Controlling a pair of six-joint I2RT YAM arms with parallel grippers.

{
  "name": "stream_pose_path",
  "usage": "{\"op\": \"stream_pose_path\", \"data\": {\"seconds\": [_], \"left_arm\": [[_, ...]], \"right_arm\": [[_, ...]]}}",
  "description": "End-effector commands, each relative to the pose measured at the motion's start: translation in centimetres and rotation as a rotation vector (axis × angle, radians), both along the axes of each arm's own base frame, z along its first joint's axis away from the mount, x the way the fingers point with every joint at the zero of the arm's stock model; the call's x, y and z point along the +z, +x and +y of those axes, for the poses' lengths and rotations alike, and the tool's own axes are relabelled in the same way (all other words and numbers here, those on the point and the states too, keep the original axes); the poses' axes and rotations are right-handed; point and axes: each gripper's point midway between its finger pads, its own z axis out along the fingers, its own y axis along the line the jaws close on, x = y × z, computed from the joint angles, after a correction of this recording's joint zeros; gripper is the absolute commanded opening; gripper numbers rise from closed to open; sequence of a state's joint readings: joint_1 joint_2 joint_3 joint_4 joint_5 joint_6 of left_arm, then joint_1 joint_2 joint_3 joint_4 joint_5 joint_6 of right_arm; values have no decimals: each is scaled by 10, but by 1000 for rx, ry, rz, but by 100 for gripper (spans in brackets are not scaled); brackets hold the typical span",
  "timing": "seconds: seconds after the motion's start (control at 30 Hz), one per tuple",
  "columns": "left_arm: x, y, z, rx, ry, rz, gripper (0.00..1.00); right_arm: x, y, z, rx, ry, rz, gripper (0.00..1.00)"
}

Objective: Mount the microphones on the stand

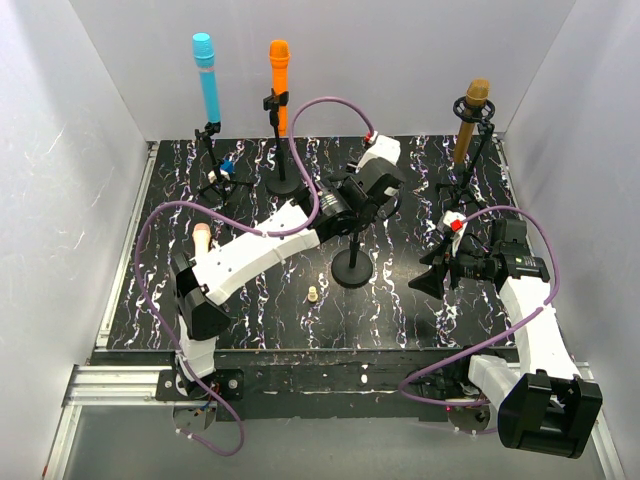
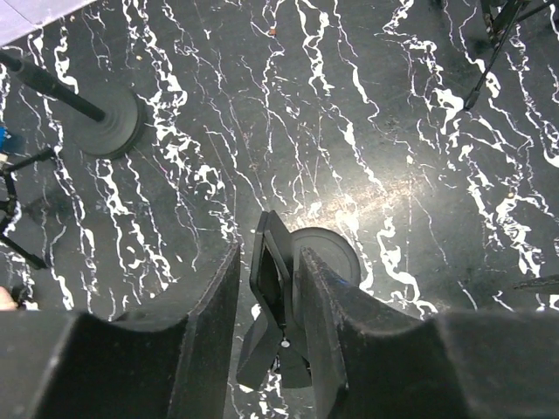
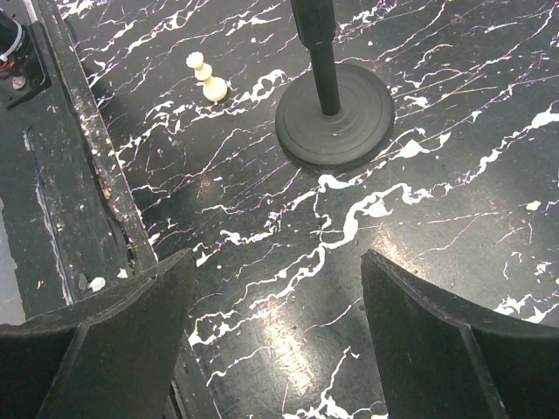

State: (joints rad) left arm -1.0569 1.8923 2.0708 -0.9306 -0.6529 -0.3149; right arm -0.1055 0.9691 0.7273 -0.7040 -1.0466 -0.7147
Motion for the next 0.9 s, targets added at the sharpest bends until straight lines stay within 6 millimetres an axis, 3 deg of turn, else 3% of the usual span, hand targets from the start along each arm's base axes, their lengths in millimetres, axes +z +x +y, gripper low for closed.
{"op": "stream_pose_path", "data": {"seconds": [0.0,0.13,0.33,0.57,0.87], "left_arm": [[12,3,5,-3,41,-38,29],[16,0,-5,-100,50,-47,17],[27,-13,-30,-393,-42,-10,8],[42,-6,-34,-723,-204,71,7],[28,2,-44,-911,-97,73,7]], "right_arm": [[10,3,-1,5,1,-51,83],[10,3,0,6,2,-51,83],[10,3,-1,5,1,-54,83],[10,2,0,6,2,-54,83],[11,2,0,5,3,-54,83]]}}
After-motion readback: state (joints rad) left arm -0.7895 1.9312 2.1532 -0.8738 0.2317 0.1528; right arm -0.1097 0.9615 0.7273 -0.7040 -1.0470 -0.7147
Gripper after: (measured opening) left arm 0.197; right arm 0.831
